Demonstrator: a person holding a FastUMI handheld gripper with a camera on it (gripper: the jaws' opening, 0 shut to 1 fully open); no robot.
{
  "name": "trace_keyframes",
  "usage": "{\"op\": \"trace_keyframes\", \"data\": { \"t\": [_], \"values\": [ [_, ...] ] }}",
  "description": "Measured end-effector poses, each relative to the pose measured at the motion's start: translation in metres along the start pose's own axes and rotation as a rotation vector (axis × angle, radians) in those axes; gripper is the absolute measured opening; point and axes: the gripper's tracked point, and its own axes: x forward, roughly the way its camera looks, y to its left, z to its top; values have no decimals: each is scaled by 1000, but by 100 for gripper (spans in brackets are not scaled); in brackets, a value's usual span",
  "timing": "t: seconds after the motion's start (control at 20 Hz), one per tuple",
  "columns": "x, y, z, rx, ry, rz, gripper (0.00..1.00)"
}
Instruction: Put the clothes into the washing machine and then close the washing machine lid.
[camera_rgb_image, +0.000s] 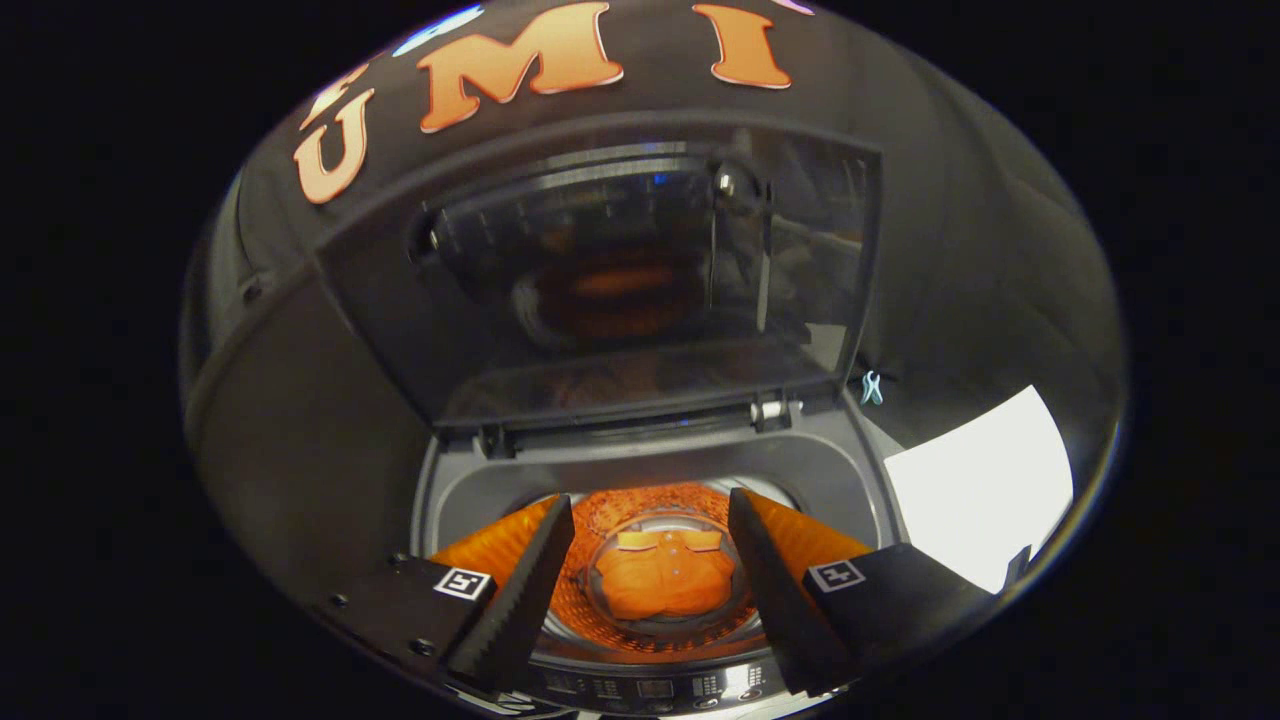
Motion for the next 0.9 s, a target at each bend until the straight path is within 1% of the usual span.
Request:
{"op": "trace_keyframes", "data": {
  "t": [0.2, 0.5, 0.75, 0.9],
  "values": [
    [-38, 8, 65, -24, -125, 6, 99],
    [-66, 25, 135, -55, -234, 39, 99],
    [-62, 35, 181, -57, -296, 64, 99],
    [-52, 40, 202, -70, -302, 67, 99]
  ]
}}
